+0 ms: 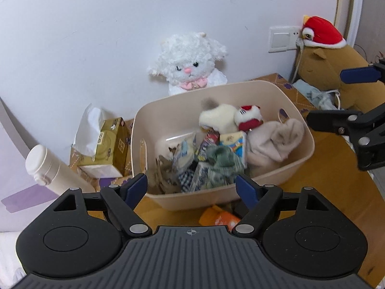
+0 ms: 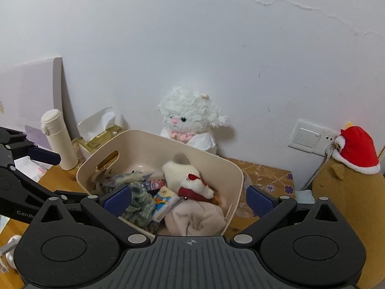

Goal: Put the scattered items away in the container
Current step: 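Move the left gripper to the orange bottle while the right moves to the black box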

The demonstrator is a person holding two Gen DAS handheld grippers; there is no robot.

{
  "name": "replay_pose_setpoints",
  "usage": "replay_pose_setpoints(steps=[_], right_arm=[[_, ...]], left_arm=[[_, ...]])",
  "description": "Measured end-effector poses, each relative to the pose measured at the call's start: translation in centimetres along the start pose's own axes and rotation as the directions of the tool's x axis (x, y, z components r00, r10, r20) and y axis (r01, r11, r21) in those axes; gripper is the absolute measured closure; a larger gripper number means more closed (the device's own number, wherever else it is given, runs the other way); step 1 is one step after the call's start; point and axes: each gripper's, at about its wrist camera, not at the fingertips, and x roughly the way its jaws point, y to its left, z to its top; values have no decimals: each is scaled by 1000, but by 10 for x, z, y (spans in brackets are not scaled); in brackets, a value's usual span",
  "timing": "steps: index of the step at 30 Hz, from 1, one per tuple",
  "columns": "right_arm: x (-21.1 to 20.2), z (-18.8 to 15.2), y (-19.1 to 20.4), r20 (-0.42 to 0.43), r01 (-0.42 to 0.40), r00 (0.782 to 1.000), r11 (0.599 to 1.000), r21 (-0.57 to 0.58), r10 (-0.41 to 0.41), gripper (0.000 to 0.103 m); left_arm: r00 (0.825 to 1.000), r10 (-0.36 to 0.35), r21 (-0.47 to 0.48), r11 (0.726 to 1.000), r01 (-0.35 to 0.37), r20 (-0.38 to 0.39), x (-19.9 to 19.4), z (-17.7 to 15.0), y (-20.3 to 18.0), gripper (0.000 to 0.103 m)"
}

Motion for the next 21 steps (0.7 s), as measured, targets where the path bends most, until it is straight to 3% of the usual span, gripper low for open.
replay_pose_setpoints(steps=[10,21], right_arm=[[-27,-41,5,-17,-26,1000,1000,-17,26,0],[-14,-85,4,-98,-24,995,999,-46,20,0]], left_arm=[[999,-21,-26,999,20,-25,-21,-45,-12,20],[995,-16,-20,1000,14,-102,1,-93,-31,19]])
